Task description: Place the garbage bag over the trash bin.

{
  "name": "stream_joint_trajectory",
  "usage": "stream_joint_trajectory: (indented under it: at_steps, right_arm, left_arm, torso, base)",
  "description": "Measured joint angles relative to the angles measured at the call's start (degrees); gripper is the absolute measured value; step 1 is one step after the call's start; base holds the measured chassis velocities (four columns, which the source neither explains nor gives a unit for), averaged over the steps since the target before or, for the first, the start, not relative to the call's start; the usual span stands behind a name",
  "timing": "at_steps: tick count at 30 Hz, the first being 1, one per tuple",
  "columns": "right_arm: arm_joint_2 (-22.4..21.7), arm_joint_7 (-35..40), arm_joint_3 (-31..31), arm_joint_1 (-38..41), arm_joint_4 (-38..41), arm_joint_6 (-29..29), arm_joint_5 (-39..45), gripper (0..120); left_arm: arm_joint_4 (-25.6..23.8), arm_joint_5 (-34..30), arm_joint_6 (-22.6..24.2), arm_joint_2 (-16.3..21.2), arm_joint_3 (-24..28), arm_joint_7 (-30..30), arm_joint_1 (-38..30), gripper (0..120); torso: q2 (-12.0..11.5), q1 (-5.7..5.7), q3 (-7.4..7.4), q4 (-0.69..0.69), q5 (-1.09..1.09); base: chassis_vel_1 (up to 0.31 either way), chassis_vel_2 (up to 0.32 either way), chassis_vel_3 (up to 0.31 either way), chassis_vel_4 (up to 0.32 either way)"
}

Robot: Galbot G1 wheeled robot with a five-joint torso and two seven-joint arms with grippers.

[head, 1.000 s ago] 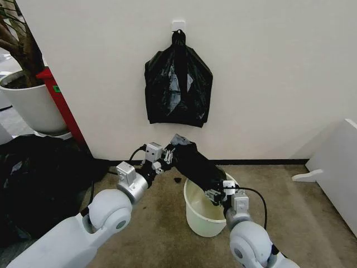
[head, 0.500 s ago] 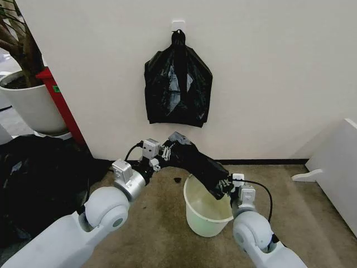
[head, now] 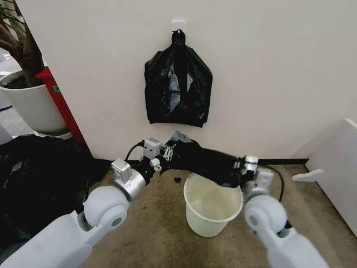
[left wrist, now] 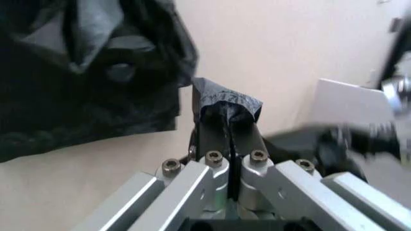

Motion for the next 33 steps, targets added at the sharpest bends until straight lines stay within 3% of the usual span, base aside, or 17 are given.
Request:
stream_joint_trajectory:
  at_steps: [6,10,14,16,18,19,21,22,26,33]
  right_arm:
    - [-5.5,2.7,3.6,0.8,10.7,-3.7,10.0,0]
    - [-12.0,6.7,10.3,2.1,17.1,-8.4,22.0,0]
    - [-12.8,7.4,12.4,2.2,17.5,-10.0,24.3,0]
    - [-13.6,9.3,14.5,0.7,17.5,-13.3,30.9,0]
    - [-13.8,11.2,14.0,-1.5,17.5,-13.5,31.9,0]
    - [-13.5,12.1,13.6,-2.7,17.4,-13.4,31.8,0]
    - [-13.3,12.4,13.4,-3.2,17.4,-13.4,31.8,0]
    - [-12.6,13.3,13.3,-5.0,17.3,-13.5,31.9,0]
    - [-12.0,14.6,14.5,-7.7,17.2,-13.7,32.0,0]
    - [-13.3,17.4,16.8,-7.8,17.0,-12.1,33.8,0]
  left_arm:
    - [-3.1,-3.4,-1.0,2.3,-1.3,3.2,0.5,0]
    - [-9.4,-6.5,-1.5,6.6,-3.5,4.5,1.6,0]
    - [-11.9,-8.5,-1.7,8.3,-3.8,4.9,1.6,0]
    - [-14.5,-13.1,-1.5,10.0,-3.8,4.7,1.5,0]
    - [-15.2,-18.4,-0.6,10.6,-3.1,2.8,1.8,0]
    - [-15.4,-21.9,0.1,10.8,-2.8,1.9,1.9,0]
    - [-15.4,-22.9,0.2,10.8,-2.7,1.6,1.9,0]
    - [-15.3,-28.0,0.9,10.6,-2.0,0.8,1.8,0]
    - [-12.4,-38.2,1.8,7.6,0.5,0.8,0.2,0]
    - [-12.1,-41.8,3.2,6.4,4.2,0.7,-1.3,0]
  torso:
    - [0.0,0.0,0.0,0.0,0.01]
    - [0.0,0.0,-0.01,0.0,-0.01]
    - [0.0,0.0,-0.01,0.0,0.0]
    - [0.0,0.0,-0.01,0.01,0.01]
    - [0.0,0.0,-0.01,0.0,0.0]
    - [0.0,0.0,-0.01,0.0,0.0]
    - [0.0,0.0,0.0,0.0,0.01]
    - [0.0,0.0,-0.01,0.01,0.02]
    - [0.0,0.0,0.0,-0.01,0.0]
    - [0.0,0.0,0.0,0.0,0.0]
  base:
    - [0.0,0.0,0.0,0.0]
    - [0.0,0.0,0.0,0.0]
    - [0.0,0.0,0.0,0.0]
    - [0.0,0.0,0.0,0.0]
    - [0.0,0.0,0.0,0.0]
    - [0.0,0.0,0.0,0.0]
    - [0.0,0.0,0.0,0.0]
    - [0.0,0.0,0.0,0.0]
    - [0.0,0.0,0.0,0.0]
    - [0.0,0.0,0.0,0.0]
